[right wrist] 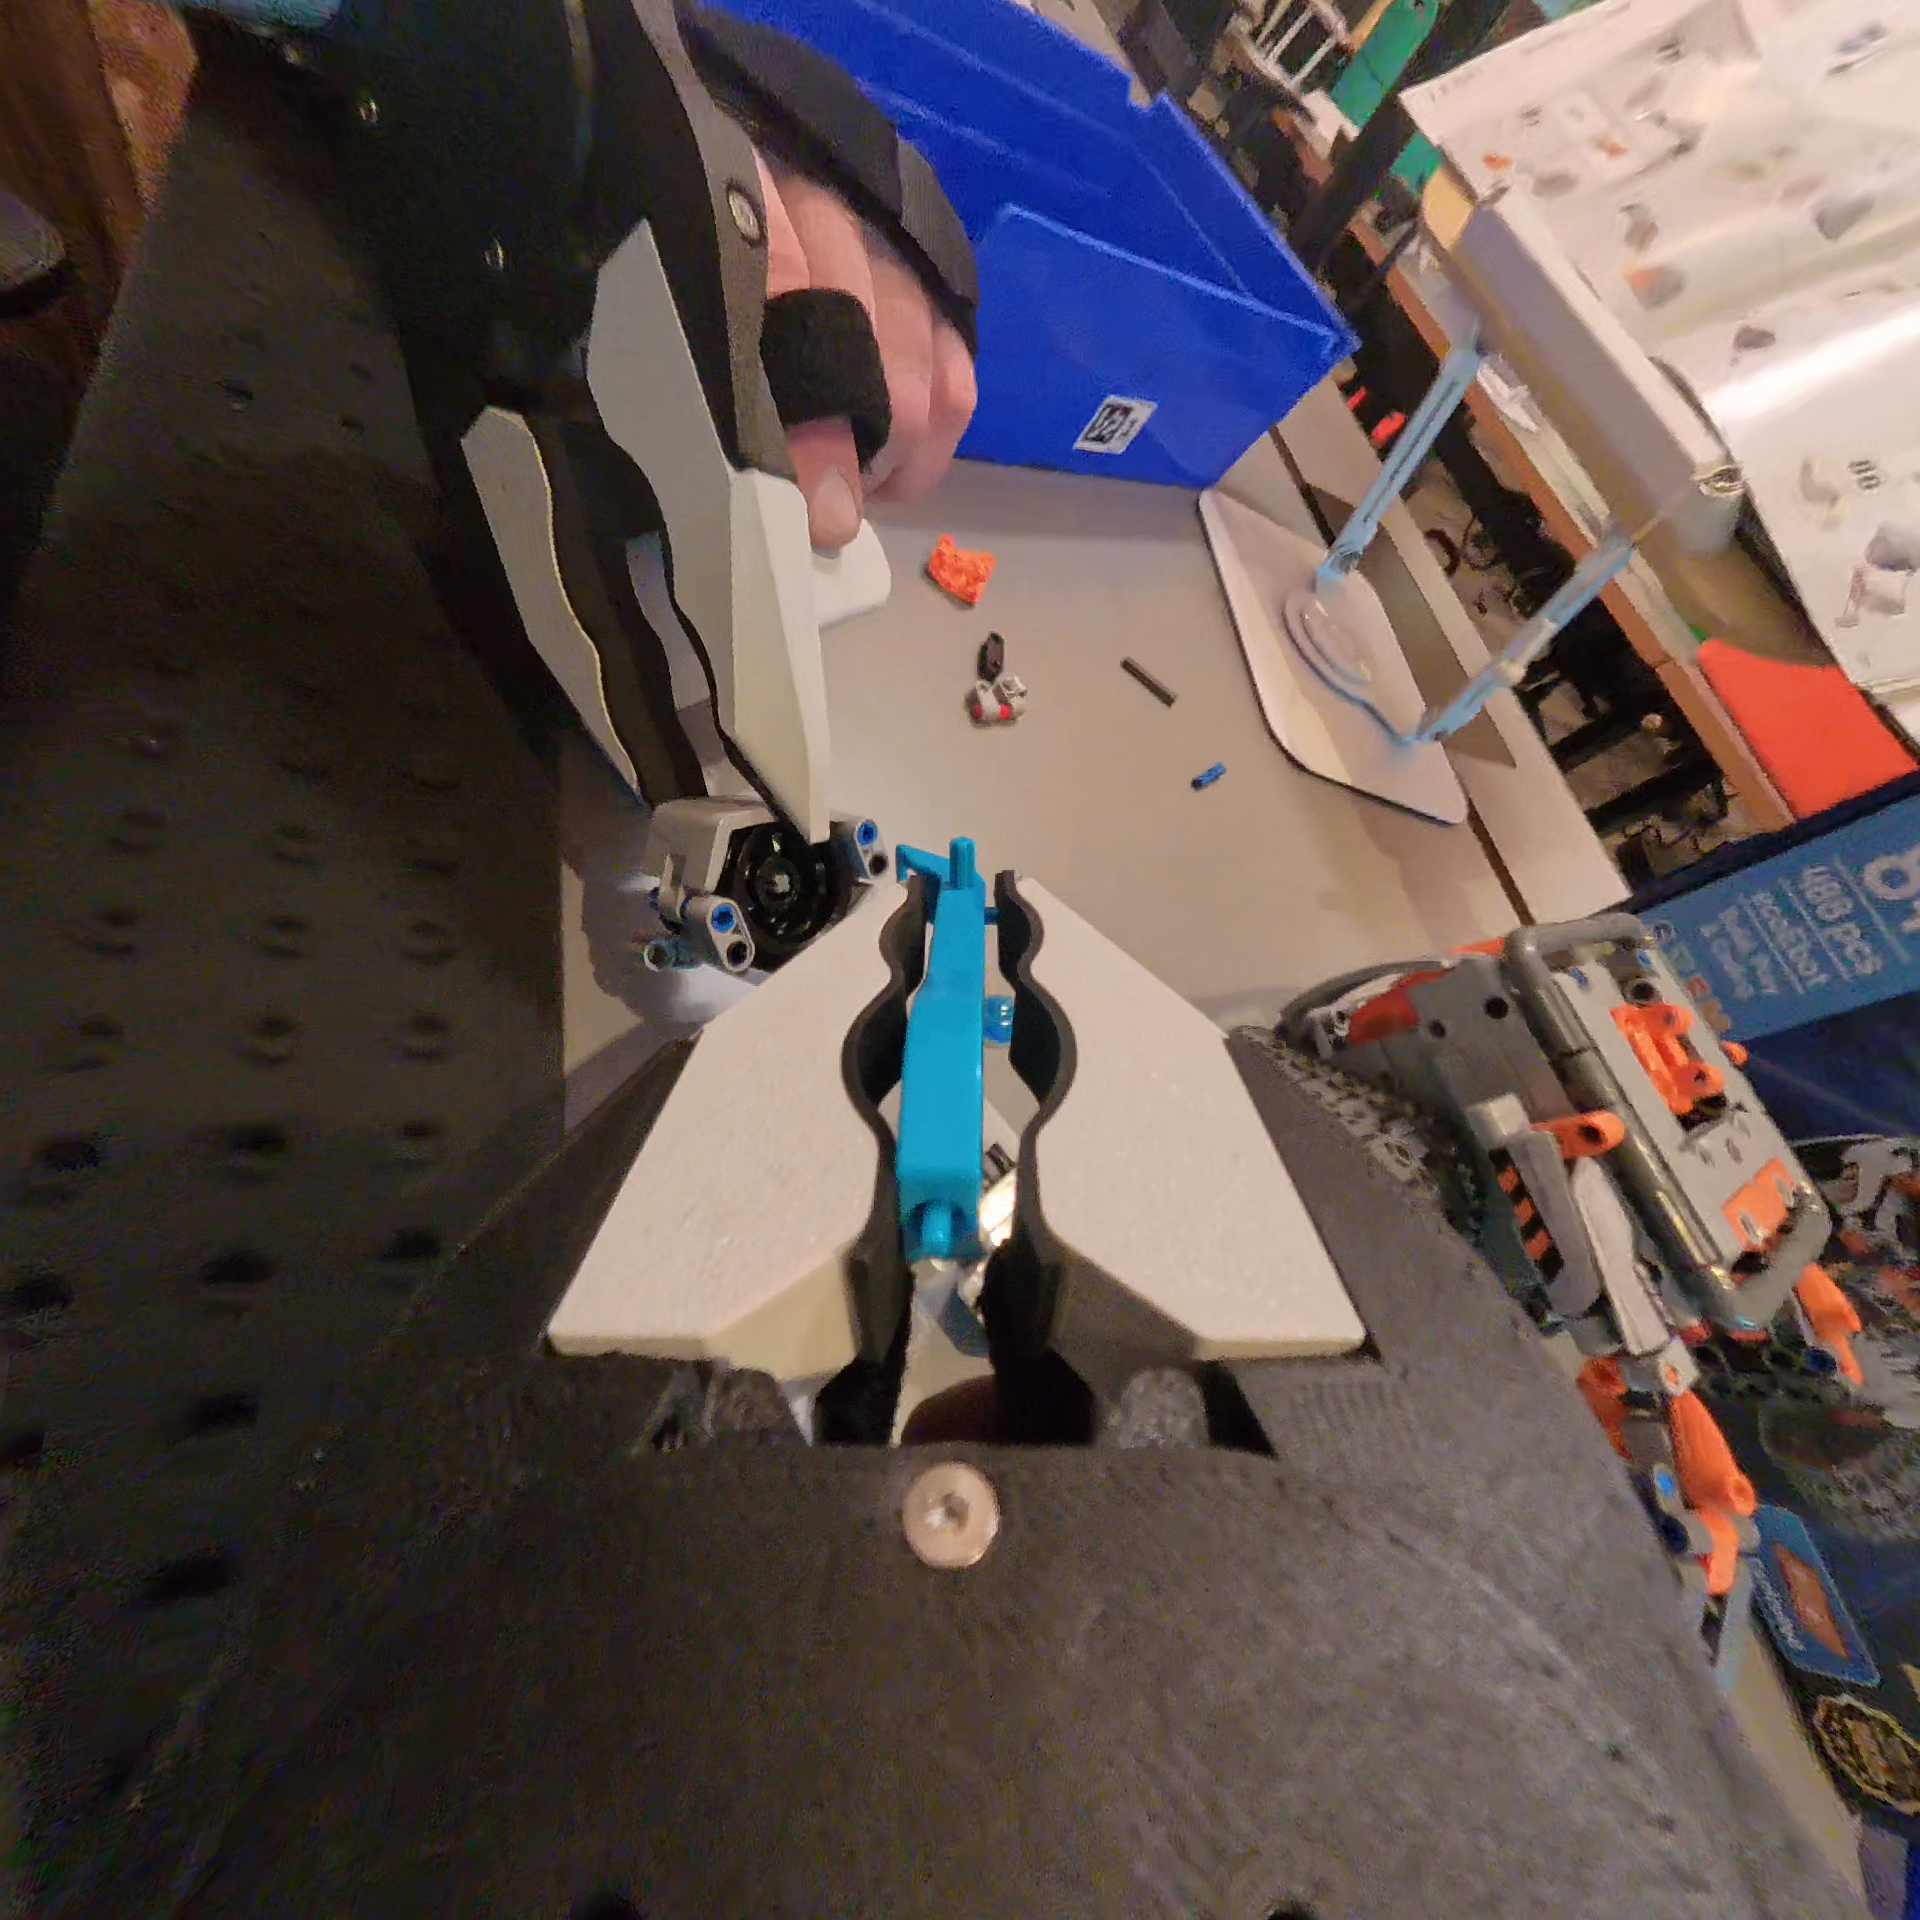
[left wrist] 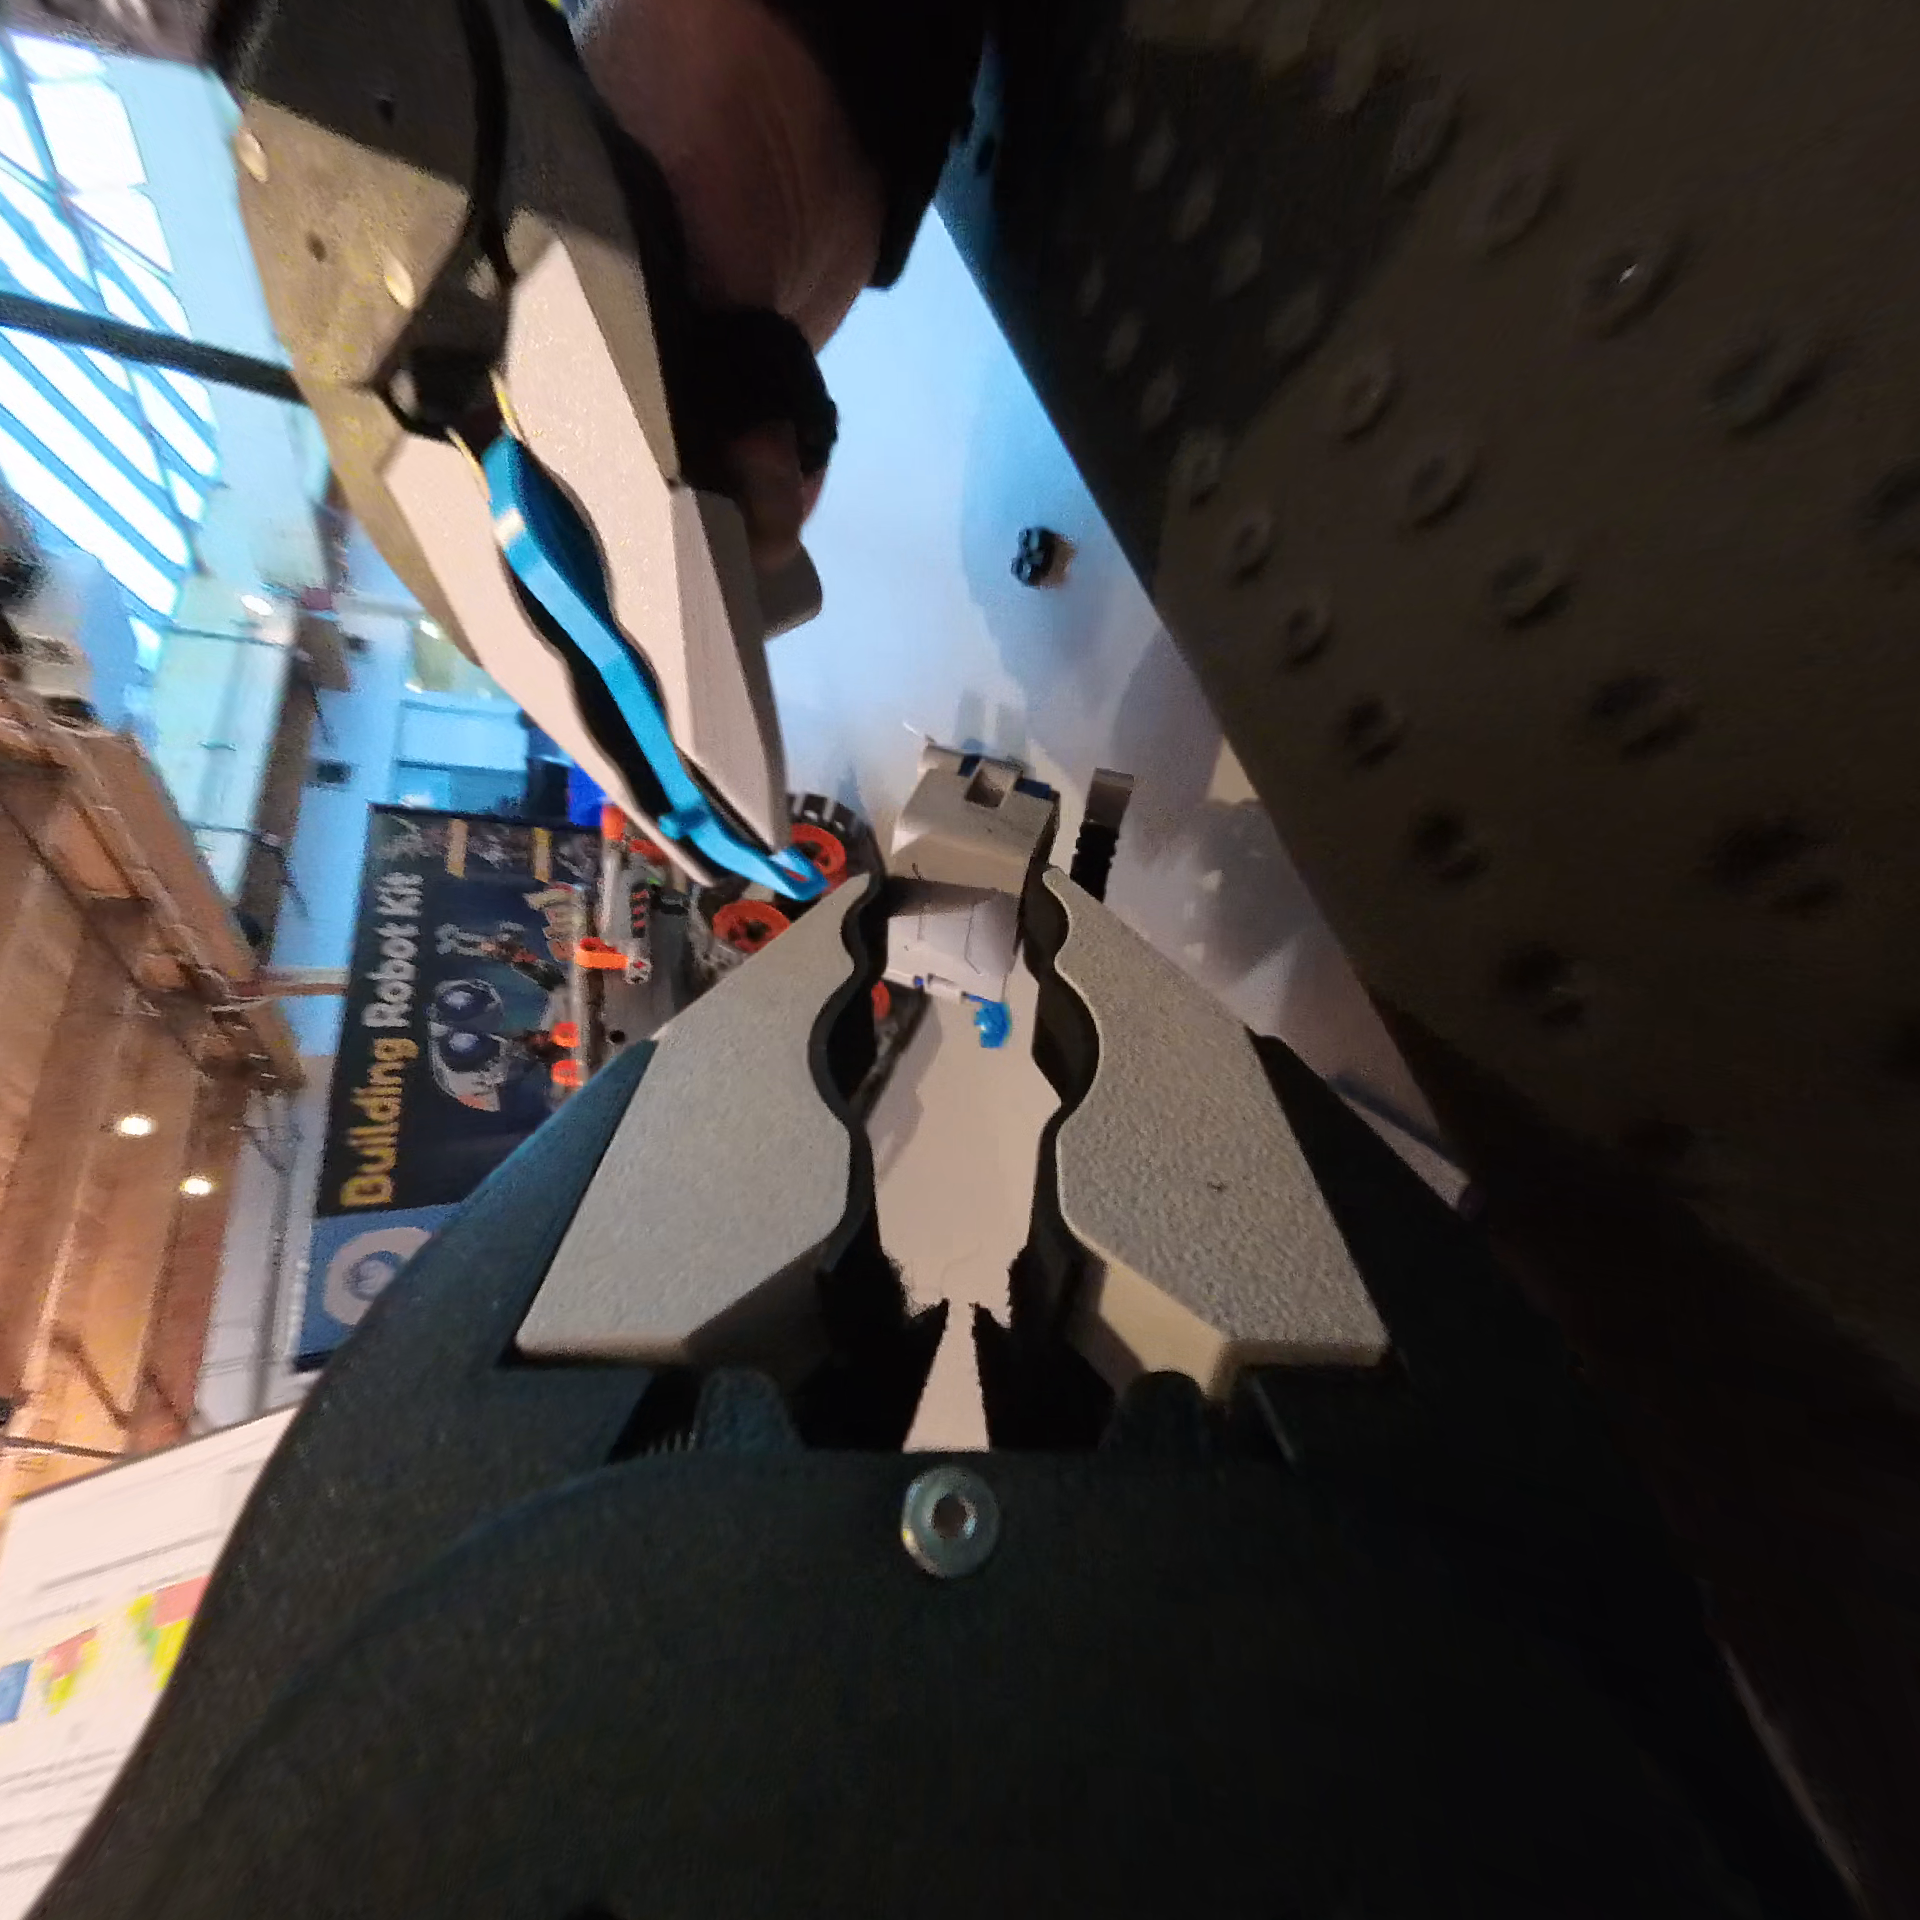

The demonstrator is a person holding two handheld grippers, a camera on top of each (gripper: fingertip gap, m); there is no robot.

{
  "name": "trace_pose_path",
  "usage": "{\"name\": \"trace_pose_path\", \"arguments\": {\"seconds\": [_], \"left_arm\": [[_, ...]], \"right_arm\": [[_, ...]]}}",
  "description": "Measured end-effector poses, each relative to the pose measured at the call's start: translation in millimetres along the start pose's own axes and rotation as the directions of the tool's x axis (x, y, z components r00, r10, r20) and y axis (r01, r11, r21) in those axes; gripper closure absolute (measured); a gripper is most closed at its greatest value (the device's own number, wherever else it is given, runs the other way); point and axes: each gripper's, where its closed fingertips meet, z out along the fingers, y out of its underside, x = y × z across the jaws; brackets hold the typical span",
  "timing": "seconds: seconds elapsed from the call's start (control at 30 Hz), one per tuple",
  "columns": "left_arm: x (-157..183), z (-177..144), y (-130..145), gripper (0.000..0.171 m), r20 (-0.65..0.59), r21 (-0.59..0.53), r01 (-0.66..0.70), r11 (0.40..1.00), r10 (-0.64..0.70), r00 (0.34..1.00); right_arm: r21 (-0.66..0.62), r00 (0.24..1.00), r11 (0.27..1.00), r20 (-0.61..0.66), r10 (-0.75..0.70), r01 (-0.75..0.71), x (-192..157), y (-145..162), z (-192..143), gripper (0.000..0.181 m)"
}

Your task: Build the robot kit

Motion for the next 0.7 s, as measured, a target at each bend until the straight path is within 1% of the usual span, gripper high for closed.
{"name": "trace_pose_path", "arguments": {"seconds": [0.07,0.13,0.23,0.37,0.47,0.63,0.7], "left_arm": [[2,-3,-6,0.148,0.032,0.023,-0.038,0.999,0.037,0.999],[2,-3,-5,0.148,0.062,0.002,-0.069,0.998,0.069,0.996],[12,0,-6,0.148,0.049,-0.016,-0.105,0.994,0.106,0.993],[19,4,-6,0.148,0.054,-0.055,-0.156,0.986,0.159,0.986],[22,5,-6,0.149,0.048,-0.065,-0.174,0.983,0.177,0.983],[21,7,-2,0.149,0.055,-0.088,-0.169,0.982,0.174,0.983],[21,7,-1,0.15,0.048,-0.098,-0.165,0.982,0.17,0.984]], "right_arm": [[-0.026,1.0,1.0,0.015,-0.002,0.003,-7,2,5,0.17],[-0.049,0.999,0.999,0.042,0.003,-0.001,-16,5,9,0.17],[-0.071,0.997,0.997,0.056,0.043,-0.039,-20,7,11,0.17],[-0.136,0.994,0.988,0.061,0.087,-0.078,-26,18,14,0.17],[-0.168,0.994,0.983,0.067,0.082,-0.07,-31,23,16,0.17],[-0.199,0.992,0.976,0.064,0.108,-0.093,-29,25,19,0.17],[-0.236,0.992,0.967,0.054,0.113,-0.097,-29,27,21,0.17]]}}
